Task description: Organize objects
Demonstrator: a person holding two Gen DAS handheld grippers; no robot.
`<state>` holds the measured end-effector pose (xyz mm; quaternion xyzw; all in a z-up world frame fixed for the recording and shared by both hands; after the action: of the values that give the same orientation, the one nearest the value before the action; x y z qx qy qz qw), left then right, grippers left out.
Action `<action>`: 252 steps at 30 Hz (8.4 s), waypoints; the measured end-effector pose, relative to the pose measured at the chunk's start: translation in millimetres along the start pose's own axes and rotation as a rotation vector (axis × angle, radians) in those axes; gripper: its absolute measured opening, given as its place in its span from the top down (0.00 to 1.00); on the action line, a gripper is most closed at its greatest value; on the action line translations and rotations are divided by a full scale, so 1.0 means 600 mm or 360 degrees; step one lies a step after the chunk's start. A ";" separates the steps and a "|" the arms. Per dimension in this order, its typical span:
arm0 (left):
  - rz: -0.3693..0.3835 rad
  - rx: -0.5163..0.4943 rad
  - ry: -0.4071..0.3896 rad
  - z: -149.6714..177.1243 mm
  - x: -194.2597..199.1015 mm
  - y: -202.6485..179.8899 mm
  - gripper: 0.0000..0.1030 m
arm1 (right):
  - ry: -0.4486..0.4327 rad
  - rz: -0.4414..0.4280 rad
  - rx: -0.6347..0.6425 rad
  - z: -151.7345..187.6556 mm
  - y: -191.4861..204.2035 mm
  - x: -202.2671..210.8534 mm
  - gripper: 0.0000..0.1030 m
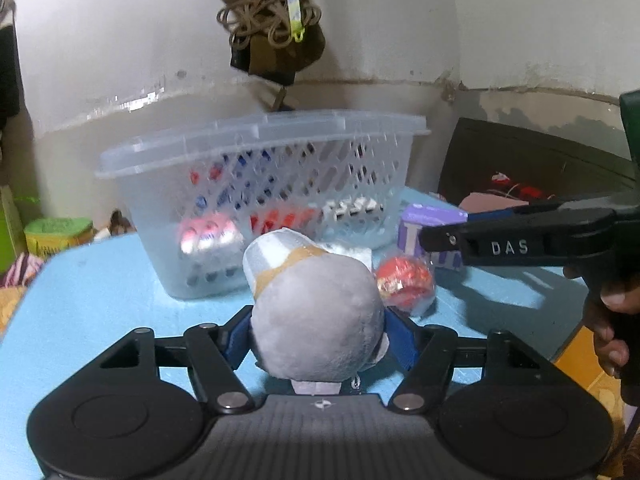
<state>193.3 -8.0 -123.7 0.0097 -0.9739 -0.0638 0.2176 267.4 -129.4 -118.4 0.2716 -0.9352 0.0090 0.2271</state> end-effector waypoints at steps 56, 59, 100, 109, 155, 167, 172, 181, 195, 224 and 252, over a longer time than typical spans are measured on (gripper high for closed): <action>-0.0118 0.0273 -0.0325 -0.149 0.100 0.101 0.31 | -0.0352 -0.0122 0.0002 -0.120 0.048 0.118 0.54; -0.0124 0.0314 -0.0334 -0.168 0.103 0.112 0.31 | -0.0373 -0.0116 -0.0017 -0.141 0.043 0.116 0.54; -0.0213 0.0205 -0.0148 -0.180 0.029 0.108 0.00 | -0.0289 -0.0166 -0.0107 -0.105 0.034 0.073 0.00; -0.0085 0.0178 0.0149 -0.064 -0.027 0.060 0.11 | 0.0139 -0.0205 0.0000 0.012 0.054 -0.014 0.13; -0.0183 -0.0076 0.0114 -0.009 -0.044 -0.019 0.28 | 0.0161 -0.0127 0.0004 0.036 -0.008 0.017 0.45; -0.0194 -0.0013 0.0037 -0.019 -0.017 0.021 0.28 | 0.0168 -0.0162 0.0040 0.029 0.031 0.005 0.46; -0.0193 0.0019 0.0017 -0.029 -0.008 0.035 0.28 | 0.0157 -0.0189 0.0047 0.023 0.042 0.005 0.46; -0.0206 0.0063 -0.0010 -0.037 0.010 0.062 0.28 | 0.0146 -0.0182 0.0059 0.016 0.053 0.004 0.46; -0.0213 0.0080 -0.0096 -0.062 0.037 0.070 0.28 | -0.0007 -0.0216 0.0073 -0.028 0.070 0.042 0.46; -0.0164 0.0497 -0.0025 -0.266 -0.119 0.139 0.00 | -0.0197 -0.0020 0.0018 -0.233 -0.022 -0.080 0.00; -0.0340 0.0312 0.0012 -0.224 0.042 0.133 0.00 | -0.0057 0.0043 -0.0036 -0.172 0.026 0.050 0.00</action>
<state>228.1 53.9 17.8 0.1349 -0.9680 0.0088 0.2112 280.6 -116.7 -11.3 0.2565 -0.9427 -0.0035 0.2132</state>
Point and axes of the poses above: each gripper's, at about its wrist camera, not at the fingertips, and x roughly against the way its jaws point, y to its left, z to its underside, the point moved 10 cm from there along -x, roughly the way its jaws point, and after that the axes turned 13 degrees about -z, right-handed, at the moved point
